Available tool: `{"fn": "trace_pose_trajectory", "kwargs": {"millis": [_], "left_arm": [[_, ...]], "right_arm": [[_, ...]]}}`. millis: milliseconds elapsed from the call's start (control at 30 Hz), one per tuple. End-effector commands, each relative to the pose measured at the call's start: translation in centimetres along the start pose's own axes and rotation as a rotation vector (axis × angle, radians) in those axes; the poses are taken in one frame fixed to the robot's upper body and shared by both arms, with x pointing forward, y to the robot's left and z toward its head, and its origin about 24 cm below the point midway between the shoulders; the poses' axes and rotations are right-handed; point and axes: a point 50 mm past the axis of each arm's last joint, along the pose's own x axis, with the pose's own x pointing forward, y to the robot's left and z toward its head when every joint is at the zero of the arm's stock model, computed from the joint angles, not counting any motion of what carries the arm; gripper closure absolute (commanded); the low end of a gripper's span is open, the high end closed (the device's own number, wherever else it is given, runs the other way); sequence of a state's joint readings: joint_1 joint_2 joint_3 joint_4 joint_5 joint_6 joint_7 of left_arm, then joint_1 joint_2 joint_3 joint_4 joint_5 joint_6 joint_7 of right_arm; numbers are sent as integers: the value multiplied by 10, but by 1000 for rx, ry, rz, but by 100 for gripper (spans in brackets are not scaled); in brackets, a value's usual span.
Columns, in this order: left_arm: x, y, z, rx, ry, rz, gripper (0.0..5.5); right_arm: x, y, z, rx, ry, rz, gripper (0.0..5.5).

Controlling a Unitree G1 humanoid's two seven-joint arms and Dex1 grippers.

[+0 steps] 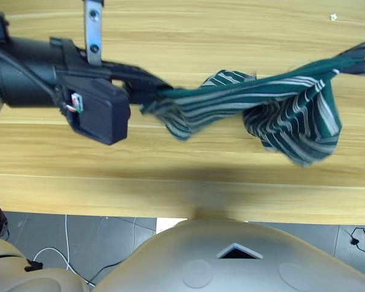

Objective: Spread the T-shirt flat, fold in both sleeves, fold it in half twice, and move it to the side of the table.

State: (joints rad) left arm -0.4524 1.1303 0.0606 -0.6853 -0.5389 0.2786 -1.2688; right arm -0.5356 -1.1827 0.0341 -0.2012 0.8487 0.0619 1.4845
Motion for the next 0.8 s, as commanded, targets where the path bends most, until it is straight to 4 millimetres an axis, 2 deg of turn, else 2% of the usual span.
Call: {"fn": "trace_pose_trajectory", "kwargs": {"millis": [33,133,200,267,333,400,433,533,600,700,800], "left_arm": [[0,5,-14,-18,93,-47,550],[9,23,-51,-36,242,-53,550],[18,52,-82,-25,348,2,550],[28,103,-115,16,508,225,550],[29,153,-130,93,684,504,550],[15,191,-125,172,815,801,550],[6,203,-119,209,863,926,550],[-19,228,-95,303,916,1173,550],[-26,237,-80,323,874,1259,550],[-38,244,-69,341,865,1352,550],[-34,239,-80,350,890,1293,550]], "right_arm": [[6,-9,-12,63,20,27,548],[11,-28,-43,81,189,-1,548],[10,-53,-71,46,393,-90,548],[2,-90,-101,-78,712,-285,548],[-6,-122,-109,-284,983,-475,548],[-13,-146,-101,-496,1145,-658,548],[-17,-155,-94,-595,1204,-724,548],[-31,-173,-69,-839,1311,-873,548],[-39,-181,-53,-961,1358,-923,548],[-49,-185,-38,-1088,1398,-962,548],[-42,-186,-42,-1079,1359,-953,548]]}}
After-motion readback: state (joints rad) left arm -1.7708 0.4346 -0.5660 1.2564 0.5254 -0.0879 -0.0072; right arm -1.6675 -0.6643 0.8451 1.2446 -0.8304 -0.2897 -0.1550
